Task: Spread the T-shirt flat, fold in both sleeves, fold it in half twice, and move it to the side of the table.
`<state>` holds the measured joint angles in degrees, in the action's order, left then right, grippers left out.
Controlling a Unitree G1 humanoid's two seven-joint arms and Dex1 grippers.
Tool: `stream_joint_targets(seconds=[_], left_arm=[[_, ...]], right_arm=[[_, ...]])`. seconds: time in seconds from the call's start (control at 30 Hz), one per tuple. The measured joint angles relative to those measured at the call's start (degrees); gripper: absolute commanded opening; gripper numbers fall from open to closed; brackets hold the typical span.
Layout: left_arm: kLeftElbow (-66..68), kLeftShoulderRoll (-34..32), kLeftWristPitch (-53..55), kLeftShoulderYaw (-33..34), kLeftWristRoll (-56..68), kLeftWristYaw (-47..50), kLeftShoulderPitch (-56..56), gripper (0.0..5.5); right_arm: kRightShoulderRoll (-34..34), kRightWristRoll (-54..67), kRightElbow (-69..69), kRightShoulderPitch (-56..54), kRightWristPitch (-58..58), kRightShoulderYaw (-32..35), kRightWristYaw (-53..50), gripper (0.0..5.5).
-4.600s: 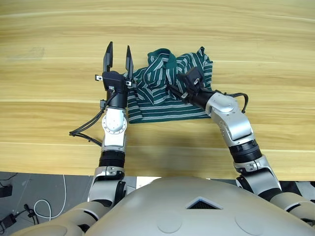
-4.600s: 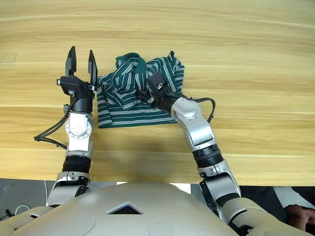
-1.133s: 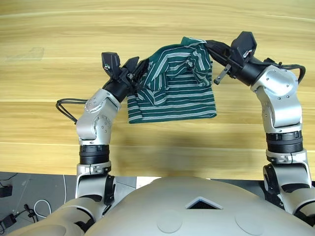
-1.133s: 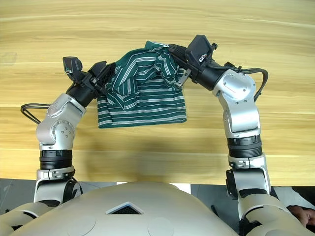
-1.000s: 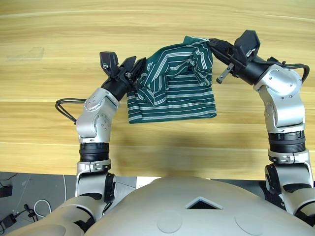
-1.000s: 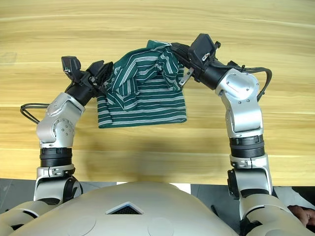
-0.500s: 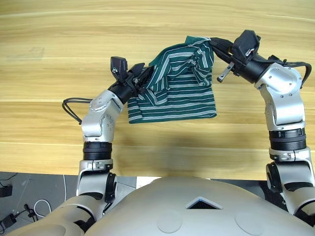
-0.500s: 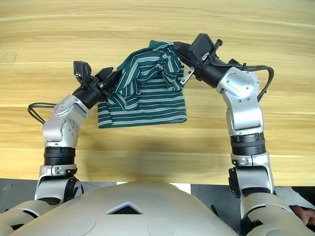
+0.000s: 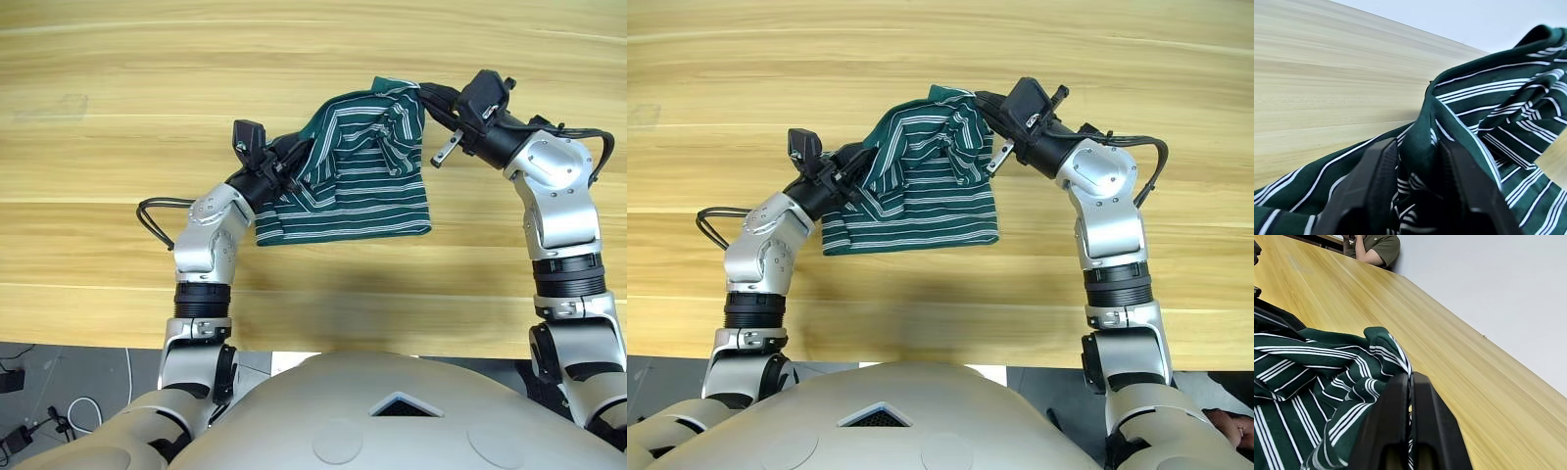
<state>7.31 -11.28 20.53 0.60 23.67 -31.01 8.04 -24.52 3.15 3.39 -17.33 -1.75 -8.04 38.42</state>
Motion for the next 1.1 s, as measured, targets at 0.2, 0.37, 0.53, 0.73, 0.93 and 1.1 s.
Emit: stream_joint_targets(seconds=[0.2,0.37,0.53,0.73,0.93,1.1], left_arm=[[1.1,0.2,-0.7,0.0,-0.7,0.0,0.0,0.01],[1.6,0.2,-1.0,-0.1,-1.1,0.0,0.0,0.0],[1.8,-0.2,-1.8,0.4,-1.1,-0.6,0.0,0.0],[-1.6,-4.3,-1.8,4.8,-0.3,-1.2,2.5,0.0],[-3.8,-10.5,-1.0,7.7,0.0,-2.2,7.5,0.0],[-4.3,-15.8,0.9,5.6,-2.9,-4.5,14.2,0.0]], right_arm=[[0.0,0.0,0.1,0.0,0.4,0.0,-0.1,0.0],[0.0,0.0,0.5,0.0,0.9,0.0,-0.2,0.0],[0.0,-0.2,2.1,0.0,1.7,-0.3,-1.0,0.0],[0.5,-1.8,4.3,-1.1,2.6,-0.5,-2.2,0.0],[1.3,-1.8,5.6,-4.0,3.4,0.0,-2.4,0.0],[-0.2,-1.8,6.7,-8.2,4.3,1.1,-1.8,0.0]])
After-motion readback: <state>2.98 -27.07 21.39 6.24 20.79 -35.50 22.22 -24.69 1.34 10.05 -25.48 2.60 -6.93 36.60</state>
